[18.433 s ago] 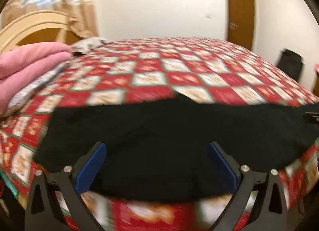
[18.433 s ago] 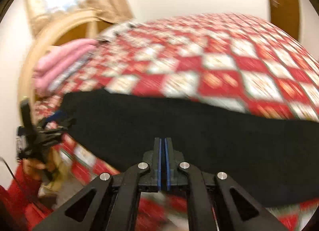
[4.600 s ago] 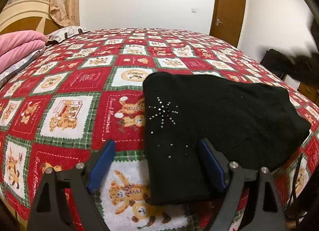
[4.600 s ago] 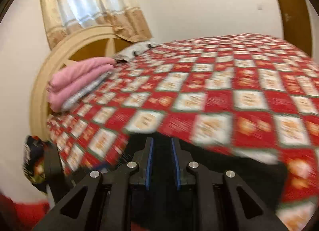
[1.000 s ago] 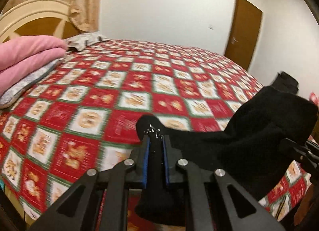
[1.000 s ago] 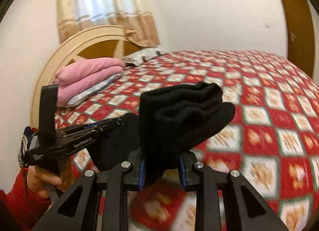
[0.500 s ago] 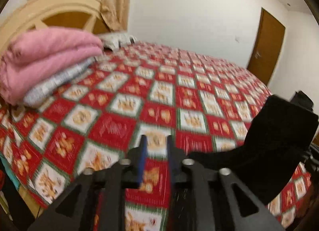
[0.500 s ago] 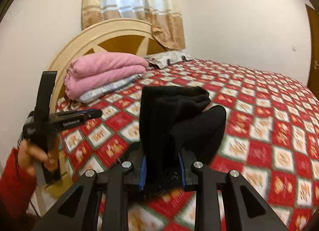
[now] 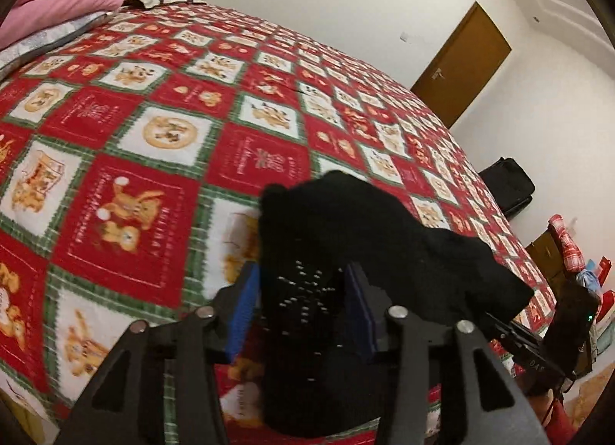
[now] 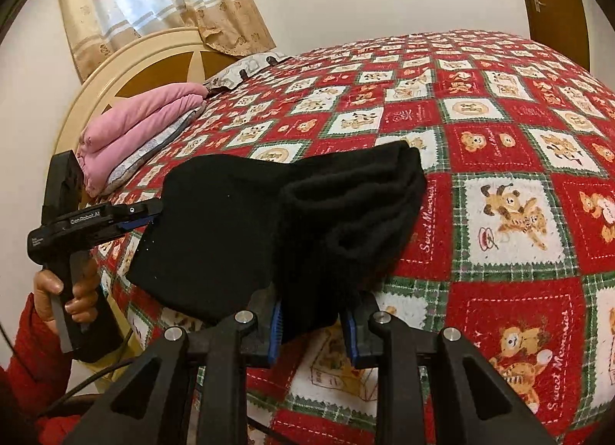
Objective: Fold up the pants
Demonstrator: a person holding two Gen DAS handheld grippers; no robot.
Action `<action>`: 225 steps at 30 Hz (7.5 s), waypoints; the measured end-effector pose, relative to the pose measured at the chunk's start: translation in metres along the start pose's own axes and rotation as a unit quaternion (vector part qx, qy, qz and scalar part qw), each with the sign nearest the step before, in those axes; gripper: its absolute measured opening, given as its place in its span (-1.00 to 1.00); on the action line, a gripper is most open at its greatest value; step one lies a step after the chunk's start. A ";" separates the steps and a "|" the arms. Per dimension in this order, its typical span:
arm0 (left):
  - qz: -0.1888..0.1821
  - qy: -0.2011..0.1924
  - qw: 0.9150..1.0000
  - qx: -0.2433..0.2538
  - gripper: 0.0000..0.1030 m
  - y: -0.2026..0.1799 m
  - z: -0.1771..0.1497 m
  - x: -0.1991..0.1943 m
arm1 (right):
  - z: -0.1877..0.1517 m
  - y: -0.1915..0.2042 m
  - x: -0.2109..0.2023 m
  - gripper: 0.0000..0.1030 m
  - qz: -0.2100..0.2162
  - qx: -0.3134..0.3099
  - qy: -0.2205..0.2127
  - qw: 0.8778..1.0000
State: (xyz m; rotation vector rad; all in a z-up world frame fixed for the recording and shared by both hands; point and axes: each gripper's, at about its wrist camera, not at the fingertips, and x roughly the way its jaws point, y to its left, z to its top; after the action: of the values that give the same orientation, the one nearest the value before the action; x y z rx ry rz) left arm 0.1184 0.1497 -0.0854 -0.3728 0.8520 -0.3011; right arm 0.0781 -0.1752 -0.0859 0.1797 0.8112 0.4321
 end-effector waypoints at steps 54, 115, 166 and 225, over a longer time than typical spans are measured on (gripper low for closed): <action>0.207 -0.147 0.966 0.043 -0.62 0.055 0.090 -0.032 | 0.172 0.123 0.119 -0.46 0.110 -0.176 -0.044 0.977; 0.313 -0.051 0.948 0.020 0.82 0.010 -0.015 -0.037 | 0.063 0.142 0.093 0.21 -0.034 0.029 0.128 0.991; 0.295 -0.215 0.927 0.084 1.00 -0.071 -0.024 -0.127 | 0.054 0.183 -0.066 0.32 -0.077 -0.013 -0.149 0.986; 0.281 -0.214 0.932 0.079 1.00 -0.067 -0.019 -0.129 | 0.049 0.185 -0.059 0.33 -0.082 -0.002 -0.137 0.987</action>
State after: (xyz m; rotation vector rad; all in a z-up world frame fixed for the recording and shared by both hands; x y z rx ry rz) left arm 0.0159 0.1378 0.0182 -0.0275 0.4682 0.2418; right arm 0.0222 -0.0342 0.0454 0.1634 0.5497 0.2468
